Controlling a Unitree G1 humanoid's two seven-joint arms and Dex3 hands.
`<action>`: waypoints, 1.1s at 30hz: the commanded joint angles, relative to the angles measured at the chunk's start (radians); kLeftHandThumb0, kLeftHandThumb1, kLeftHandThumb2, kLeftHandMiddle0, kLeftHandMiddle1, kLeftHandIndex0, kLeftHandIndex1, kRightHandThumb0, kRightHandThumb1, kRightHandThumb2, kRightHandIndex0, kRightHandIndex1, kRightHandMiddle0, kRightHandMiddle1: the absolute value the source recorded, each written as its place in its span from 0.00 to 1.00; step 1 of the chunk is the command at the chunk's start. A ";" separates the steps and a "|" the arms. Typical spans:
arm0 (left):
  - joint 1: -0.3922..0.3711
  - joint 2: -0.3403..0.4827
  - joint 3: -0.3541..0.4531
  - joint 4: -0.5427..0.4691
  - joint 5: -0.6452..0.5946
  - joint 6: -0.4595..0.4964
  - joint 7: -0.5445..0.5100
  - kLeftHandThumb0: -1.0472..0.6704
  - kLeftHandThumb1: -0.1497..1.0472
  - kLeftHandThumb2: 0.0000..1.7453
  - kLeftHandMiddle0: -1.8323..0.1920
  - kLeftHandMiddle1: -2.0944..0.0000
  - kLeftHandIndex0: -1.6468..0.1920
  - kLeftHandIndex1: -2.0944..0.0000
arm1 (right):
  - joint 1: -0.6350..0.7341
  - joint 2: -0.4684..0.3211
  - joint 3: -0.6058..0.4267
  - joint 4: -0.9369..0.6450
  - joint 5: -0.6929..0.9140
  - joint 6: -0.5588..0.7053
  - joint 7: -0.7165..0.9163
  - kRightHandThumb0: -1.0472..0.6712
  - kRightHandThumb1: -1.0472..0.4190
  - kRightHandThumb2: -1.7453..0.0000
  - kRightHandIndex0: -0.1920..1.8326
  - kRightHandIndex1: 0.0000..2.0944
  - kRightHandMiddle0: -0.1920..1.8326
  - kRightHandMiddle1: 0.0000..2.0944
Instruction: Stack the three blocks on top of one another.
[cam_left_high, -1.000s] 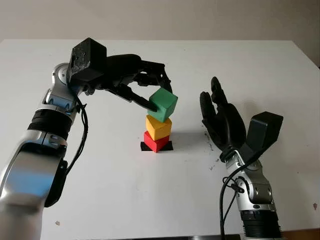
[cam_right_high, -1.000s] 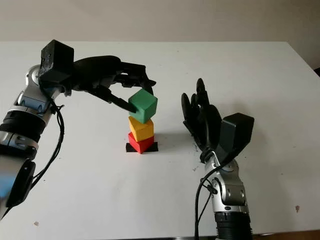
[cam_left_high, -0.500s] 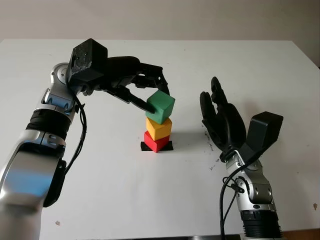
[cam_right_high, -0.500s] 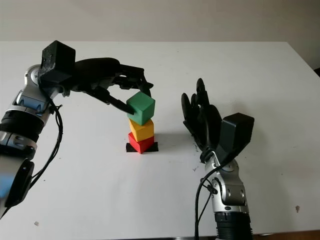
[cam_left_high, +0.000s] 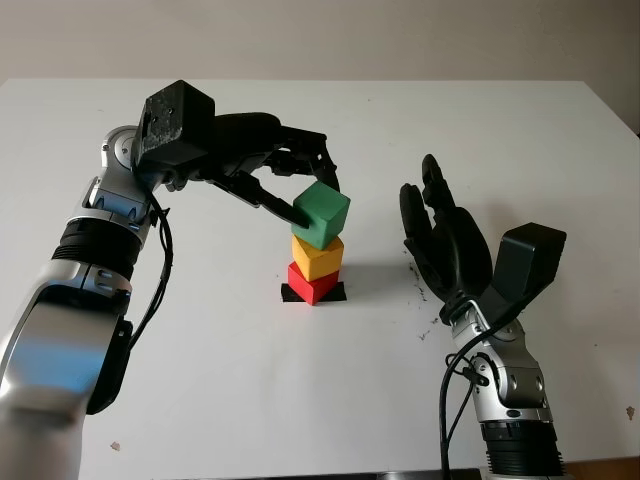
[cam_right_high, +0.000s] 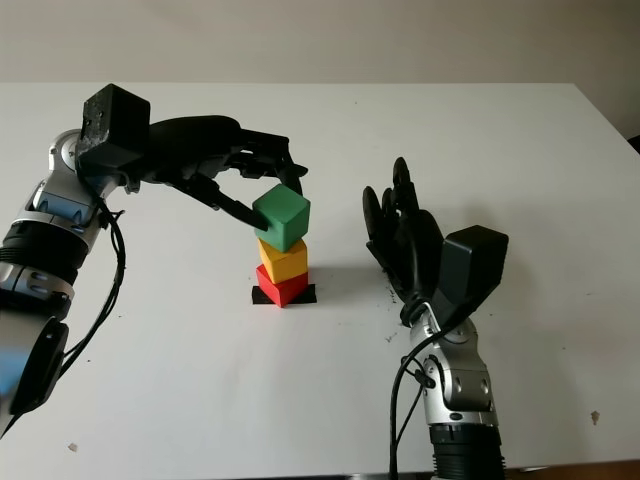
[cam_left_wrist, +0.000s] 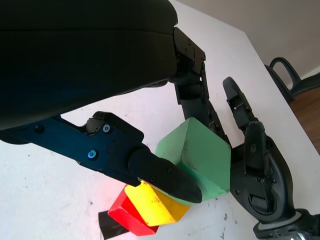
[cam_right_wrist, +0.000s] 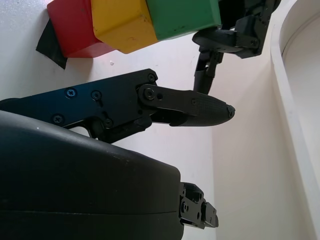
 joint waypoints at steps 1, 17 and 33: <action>-0.023 -0.001 0.006 0.010 -0.013 0.032 -0.030 0.35 0.92 0.03 0.85 0.99 0.71 0.33 | 0.002 -0.013 -0.004 -0.006 -0.005 -0.026 0.006 0.27 0.00 0.70 0.00 0.00 0.00 0.00; -0.023 0.014 -0.012 -0.028 0.022 0.068 -0.055 0.27 0.86 0.03 0.91 0.98 0.74 0.47 | 0.005 -0.017 -0.011 -0.006 0.002 -0.022 0.017 0.27 0.00 0.70 0.00 0.00 0.00 0.00; -0.011 0.025 0.012 0.002 0.001 -0.090 -0.054 0.24 0.84 0.03 0.93 0.97 0.91 0.69 | 0.007 -0.014 -0.007 -0.003 0.003 -0.021 0.017 0.27 0.00 0.70 0.00 0.00 0.00 0.00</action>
